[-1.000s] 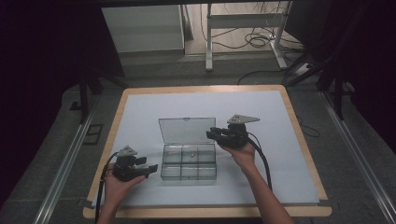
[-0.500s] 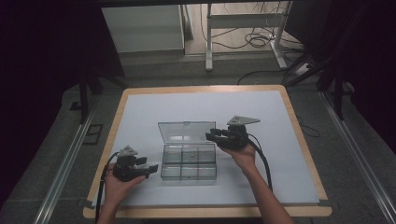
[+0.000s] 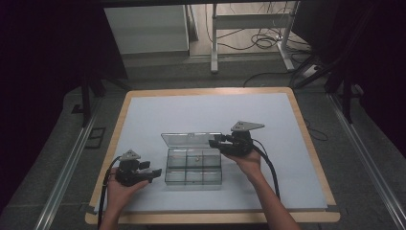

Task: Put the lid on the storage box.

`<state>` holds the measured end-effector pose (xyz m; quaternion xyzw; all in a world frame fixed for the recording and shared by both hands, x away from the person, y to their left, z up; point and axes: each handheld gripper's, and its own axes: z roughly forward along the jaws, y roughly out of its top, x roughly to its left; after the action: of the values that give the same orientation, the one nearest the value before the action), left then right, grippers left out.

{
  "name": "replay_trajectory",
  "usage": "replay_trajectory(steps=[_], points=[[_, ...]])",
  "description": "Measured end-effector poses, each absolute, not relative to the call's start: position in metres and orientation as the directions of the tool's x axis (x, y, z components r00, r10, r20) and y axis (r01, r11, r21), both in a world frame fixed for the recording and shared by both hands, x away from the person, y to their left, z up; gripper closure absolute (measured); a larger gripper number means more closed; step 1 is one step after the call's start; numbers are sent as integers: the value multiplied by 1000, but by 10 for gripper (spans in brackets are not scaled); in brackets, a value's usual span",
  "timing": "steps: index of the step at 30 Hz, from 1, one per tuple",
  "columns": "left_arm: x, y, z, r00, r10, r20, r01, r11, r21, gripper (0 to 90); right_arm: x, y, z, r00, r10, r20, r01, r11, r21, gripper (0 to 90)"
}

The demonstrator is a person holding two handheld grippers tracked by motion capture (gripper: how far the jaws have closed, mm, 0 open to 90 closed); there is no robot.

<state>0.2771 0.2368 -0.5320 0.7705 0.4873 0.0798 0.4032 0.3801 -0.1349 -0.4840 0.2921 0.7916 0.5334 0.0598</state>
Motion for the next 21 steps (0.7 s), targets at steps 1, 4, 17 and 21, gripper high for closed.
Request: replay_trajectory(steps=[1, 4, 17, 21], points=[[277, 237, -532, 512, 815, -270, 686, -200, 699, 335, 380, -135, -484, -822, 526, 218, 399, 260, 879, 578], [277, 237, -532, 513, 815, -270, 687, -201, 699, 335, 379, -135, -485, -822, 524, 223, 401, 256, 879, 572], [276, 239, -530, 505, 818, -274, 687, -189, 702, 335, 377, -137, -487, -821, 523, 230, 406, 250, 879, 567], [276, 240, -527, 502, 819, -276, 680, -177, 712, 344, 377, -137, -487, -821, 523, 230, 406, 250, 879, 566]])
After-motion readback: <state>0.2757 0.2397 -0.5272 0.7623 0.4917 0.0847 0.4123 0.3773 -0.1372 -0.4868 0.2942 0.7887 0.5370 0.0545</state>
